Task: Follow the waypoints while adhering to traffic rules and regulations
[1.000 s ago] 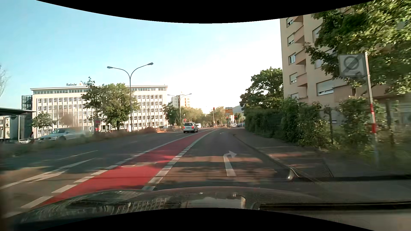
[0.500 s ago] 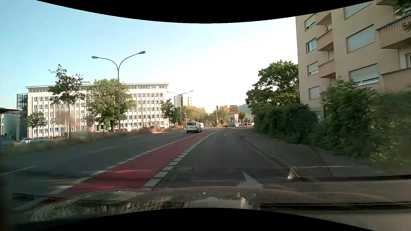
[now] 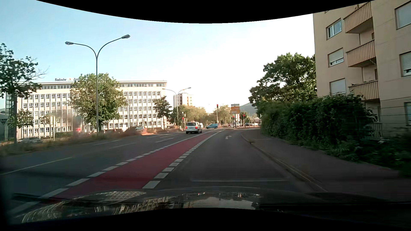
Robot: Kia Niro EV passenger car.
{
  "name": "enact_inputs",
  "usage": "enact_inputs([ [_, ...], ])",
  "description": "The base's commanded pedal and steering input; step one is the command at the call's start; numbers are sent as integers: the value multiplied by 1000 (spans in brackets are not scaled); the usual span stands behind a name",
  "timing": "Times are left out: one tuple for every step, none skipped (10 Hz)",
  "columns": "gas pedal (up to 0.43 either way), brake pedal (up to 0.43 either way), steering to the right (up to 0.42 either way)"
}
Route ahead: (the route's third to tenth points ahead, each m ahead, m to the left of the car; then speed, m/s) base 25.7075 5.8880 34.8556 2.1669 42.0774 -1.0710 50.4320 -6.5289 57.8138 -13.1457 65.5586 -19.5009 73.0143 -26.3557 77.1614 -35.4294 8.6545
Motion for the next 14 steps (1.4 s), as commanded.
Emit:
enact_inputs([
  [20, 0, 11],
  [20, 0, 15],
  [20, 0, 14],
  [8, 0, 13],
  [8, 0, 12],
  [0, 0, 10],
  [0, 0, 10],
  [0, 0, 9],
  [0, 0, 10],
  [0, 0, 11],
  [0, 0, 11],
  [0, 0, 12],
  [0, 0, 11],
  [0, 0, 11],
])
